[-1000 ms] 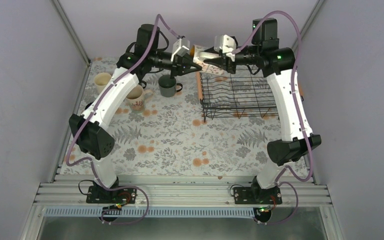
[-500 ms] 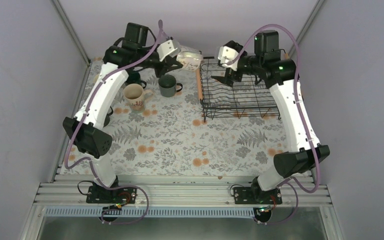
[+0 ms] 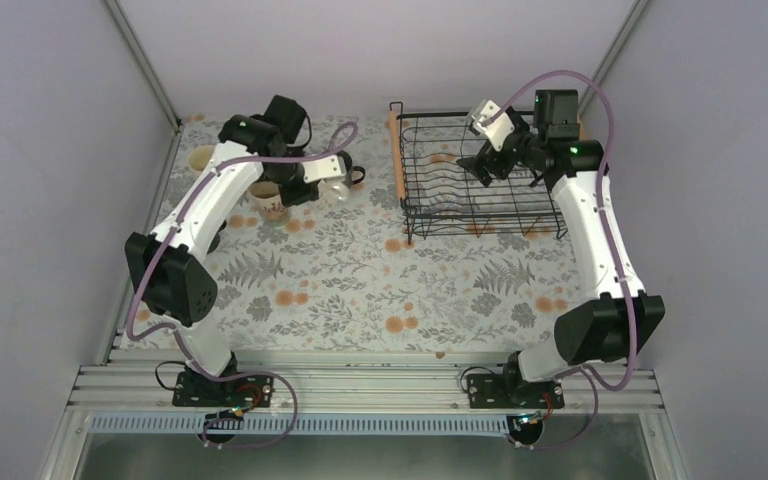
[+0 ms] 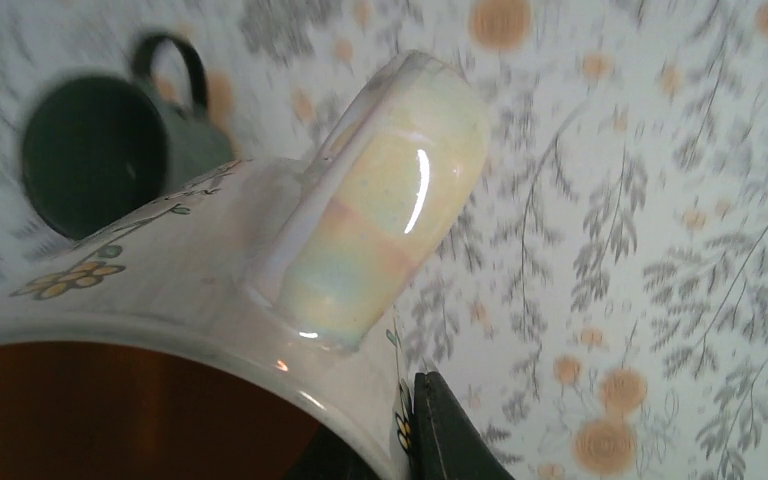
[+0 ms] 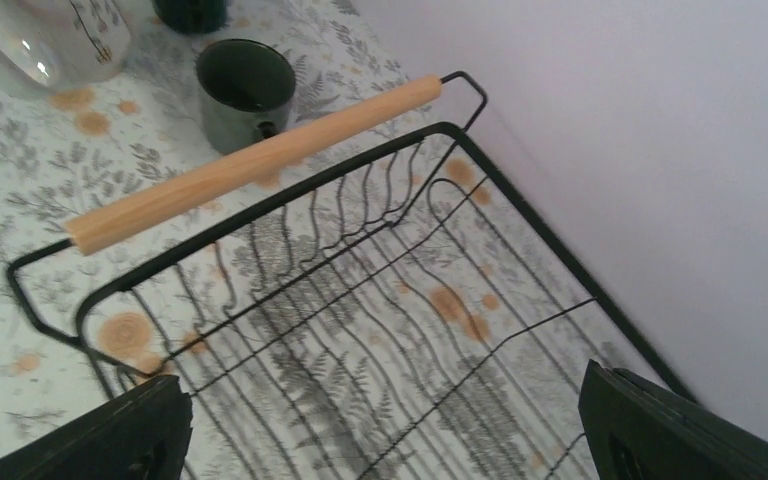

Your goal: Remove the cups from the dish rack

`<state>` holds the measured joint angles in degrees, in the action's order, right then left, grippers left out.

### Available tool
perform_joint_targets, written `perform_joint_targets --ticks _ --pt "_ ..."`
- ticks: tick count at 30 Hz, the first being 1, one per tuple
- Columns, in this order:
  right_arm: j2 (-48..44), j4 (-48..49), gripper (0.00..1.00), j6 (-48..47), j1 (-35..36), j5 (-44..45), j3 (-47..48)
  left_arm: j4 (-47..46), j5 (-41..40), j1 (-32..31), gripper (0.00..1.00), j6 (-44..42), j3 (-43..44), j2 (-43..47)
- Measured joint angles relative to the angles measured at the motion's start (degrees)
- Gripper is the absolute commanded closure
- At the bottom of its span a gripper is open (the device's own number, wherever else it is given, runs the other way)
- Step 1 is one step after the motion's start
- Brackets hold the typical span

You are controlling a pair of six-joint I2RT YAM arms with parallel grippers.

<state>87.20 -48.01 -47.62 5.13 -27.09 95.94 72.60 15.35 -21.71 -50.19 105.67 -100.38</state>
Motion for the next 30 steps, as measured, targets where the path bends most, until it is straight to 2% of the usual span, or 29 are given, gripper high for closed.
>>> perform_joint_targets --ticks 9,24,30 --pt "-8.8 2.4 0.0 6.2 0.0 -2.8 -8.7 -3.1 -7.0 -0.8 0.98 -0.1 -10.8 0.0" --pt "-21.5 7.0 0.0 8.1 0.0 -3.7 -23.9 -11.7 -7.3 -3.4 0.98 3.1 -17.3 -4.8" --pt "-25.4 7.3 0.0 8.3 0.0 -2.9 -26.8 -13.4 -8.1 -4.0 0.98 3.5 -17.9 -6.1"
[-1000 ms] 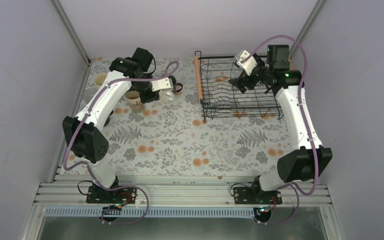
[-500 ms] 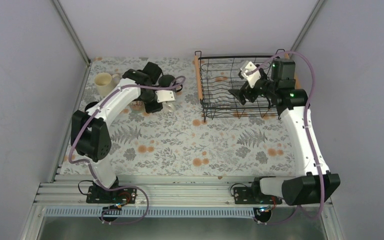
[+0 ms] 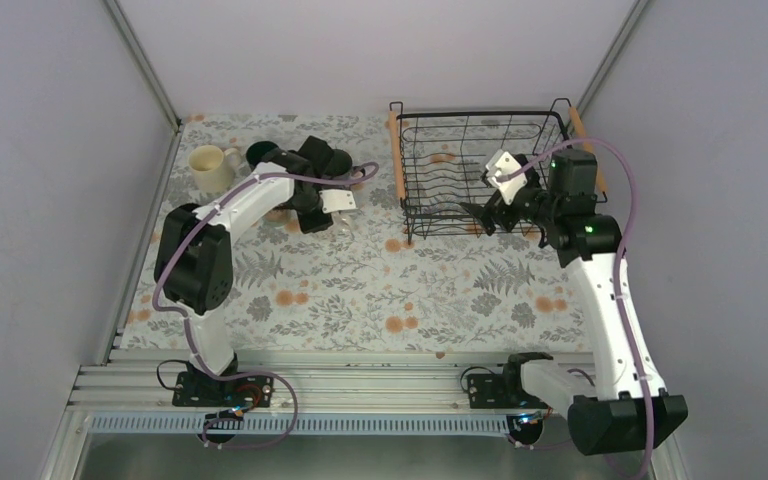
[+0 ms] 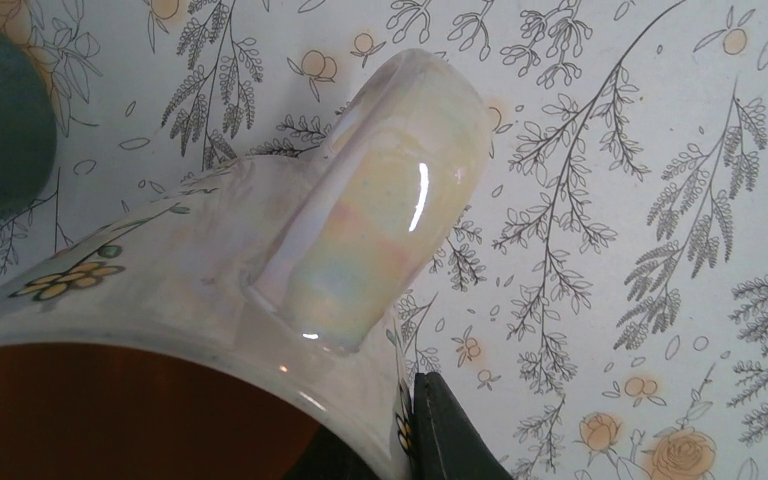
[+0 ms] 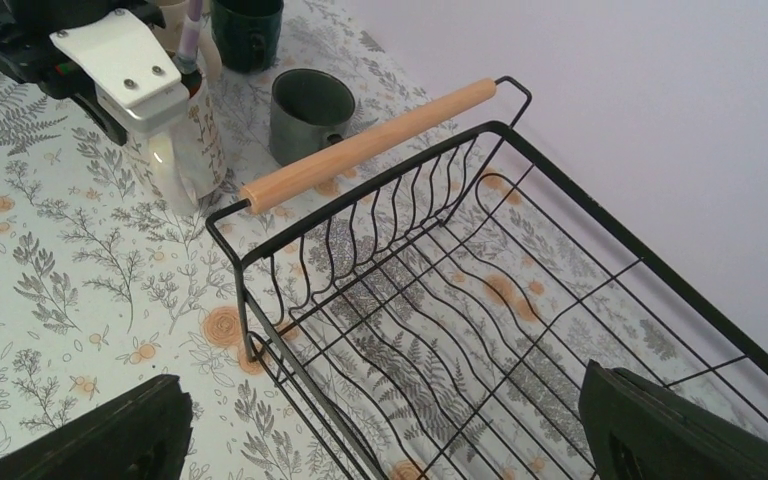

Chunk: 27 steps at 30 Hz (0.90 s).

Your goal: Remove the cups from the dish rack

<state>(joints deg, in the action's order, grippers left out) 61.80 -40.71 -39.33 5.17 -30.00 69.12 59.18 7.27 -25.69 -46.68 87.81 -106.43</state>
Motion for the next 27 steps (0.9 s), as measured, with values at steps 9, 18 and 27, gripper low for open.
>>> perform_joint_targets --ticks 9,18,27 --pt "-5.6 0.7 0.0 0.5 0.0 0.8 -3.8 -0.9 -0.5 -0.4 0.72 0.9 0.0 -1.0" --pt "-8.3 0.3 0.0 0.9 0.0 2.2 -5.6 -4.4 -1.7 -0.7 0.0 1.2 0.0 -1.2" --pt "-11.3 0.6 0.0 1.4 0.0 2.8 -7.3 -6.2 -5.2 -0.5 0.0 5.0 1.4 7.6"
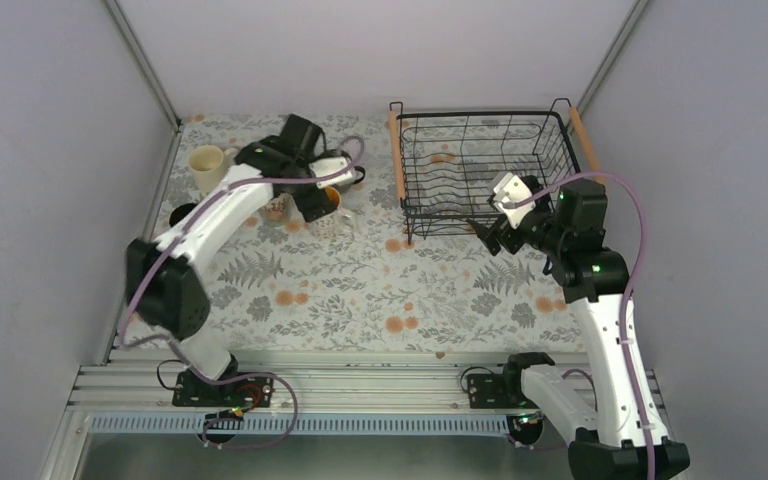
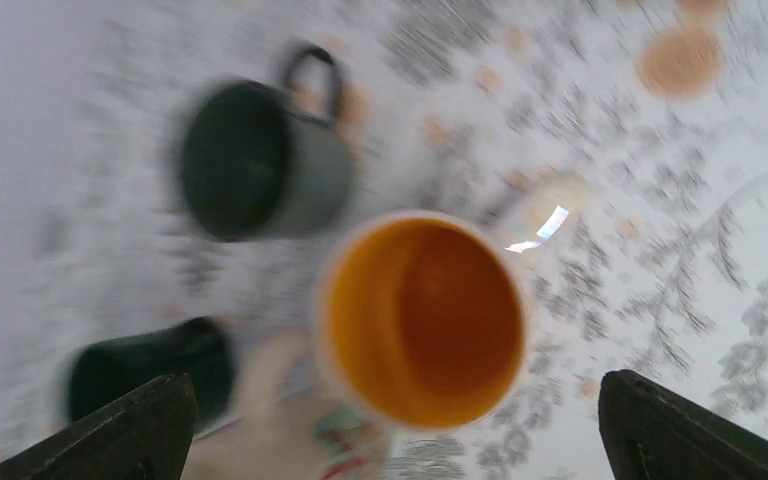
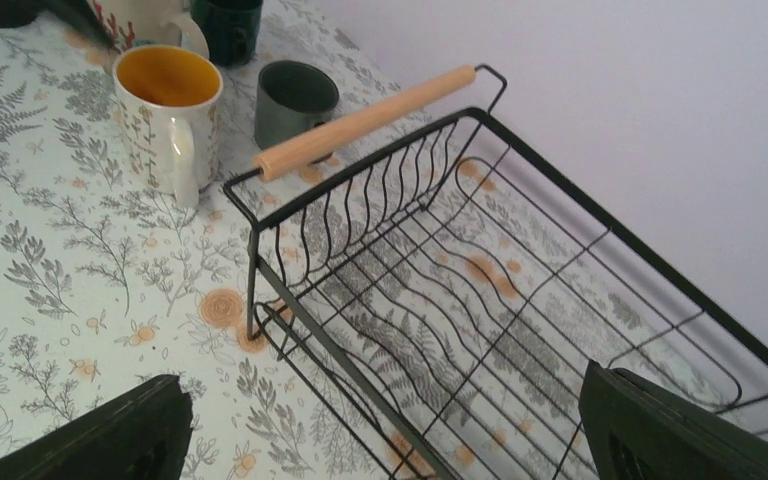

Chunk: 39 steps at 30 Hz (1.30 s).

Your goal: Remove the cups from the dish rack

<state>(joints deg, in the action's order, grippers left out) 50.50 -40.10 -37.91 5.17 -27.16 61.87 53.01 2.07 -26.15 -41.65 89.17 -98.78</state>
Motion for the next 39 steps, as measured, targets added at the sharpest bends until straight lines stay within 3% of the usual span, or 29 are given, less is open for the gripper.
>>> perform_joint_targets --ticks 4,9,13,24,30,39 --pt "-1.7 1.5 0.0 2.5 0.0 3.5 -3.1 -7.9 -4.0 1.1 0.0 3.8 -3.2 13.8" --pt "-2.1 5.4 0.0 6.2 0.0 7.8 -7.1 -20.4 -10.8 7.8 0.0 9.9 -13.9 33.7" --pt "-6.5 8.2 0.0 7.3 -0.1 9.7 -13.6 -25.3 -12.3 10.5 0.0 12.7 -24.4 44.2" --pt "-18.4 15.6 0.0 8.0 -0.1 14.0 -28.3 -30.7 -9.6 11.3 0.0 18.9 -48.7 63.1" --pt "-19.5 16.3 0.0 8.2 -0.4 14.1 -30.4 -32.5 -9.8 14.4 0.0 21.9 -51.7 69.5" --pt "-19.5 17.7 0.0 8.9 -0.4 14.4 -30.4 -32.8 -6.2 18.5 0.0 24.3 -52.1 71.1"
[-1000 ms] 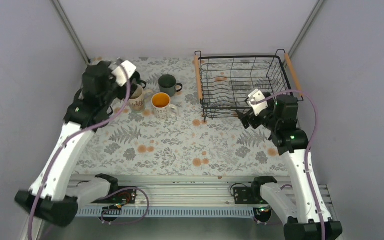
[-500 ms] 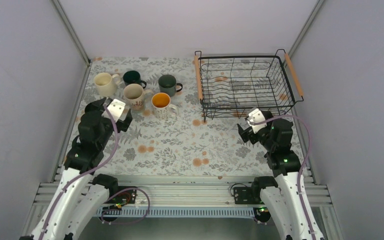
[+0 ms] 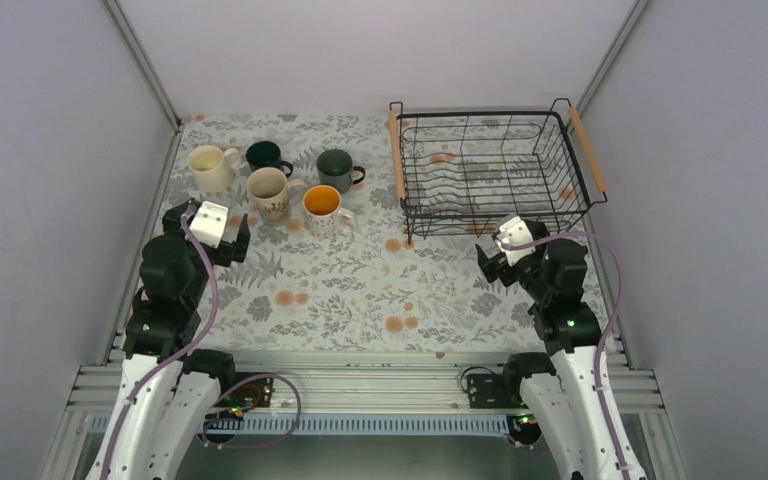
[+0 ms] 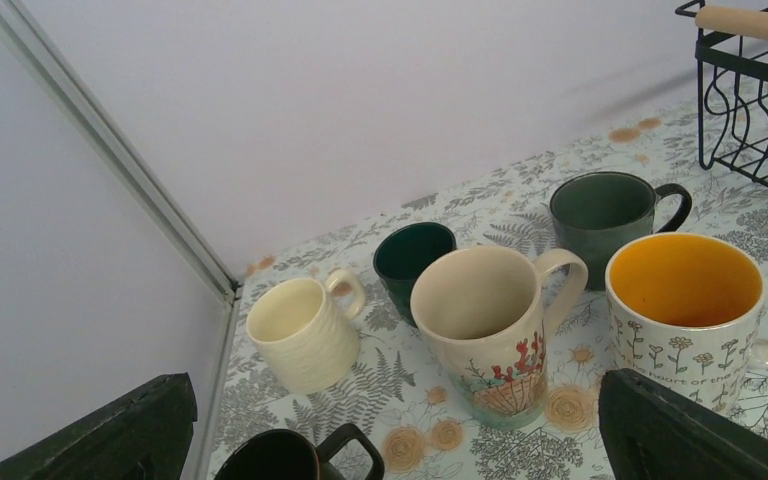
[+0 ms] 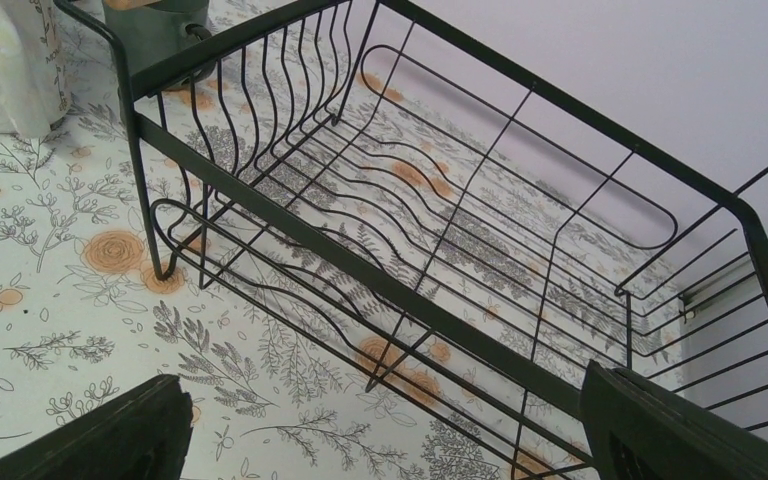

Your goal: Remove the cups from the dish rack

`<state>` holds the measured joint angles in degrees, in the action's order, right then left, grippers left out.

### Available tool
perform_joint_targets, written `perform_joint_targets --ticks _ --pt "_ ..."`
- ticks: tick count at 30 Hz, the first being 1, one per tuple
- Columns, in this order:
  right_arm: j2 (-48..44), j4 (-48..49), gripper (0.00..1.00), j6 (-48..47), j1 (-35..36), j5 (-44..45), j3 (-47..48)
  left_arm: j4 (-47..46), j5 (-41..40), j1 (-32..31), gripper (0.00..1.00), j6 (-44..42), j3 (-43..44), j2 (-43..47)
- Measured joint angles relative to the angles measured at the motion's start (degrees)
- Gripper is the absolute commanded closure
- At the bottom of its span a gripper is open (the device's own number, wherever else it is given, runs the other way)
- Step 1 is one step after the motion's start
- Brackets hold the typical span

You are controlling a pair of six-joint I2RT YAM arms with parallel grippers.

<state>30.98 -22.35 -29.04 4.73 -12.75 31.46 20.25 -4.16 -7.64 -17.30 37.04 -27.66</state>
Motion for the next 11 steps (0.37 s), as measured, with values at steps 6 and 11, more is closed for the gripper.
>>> perform_joint_targets --ticks 6,11 --pt "-0.3 0.1 0.0 0.1 0.0 0.0 0.0 0.0 1.4 1.0 0.0 1.1 0.0 -0.6" --pt "-0.6 0.0 0.0 0.1 0.0 0.0 0.0 0.5 1.8 1.2 0.0 1.7 0.4 -2.4"
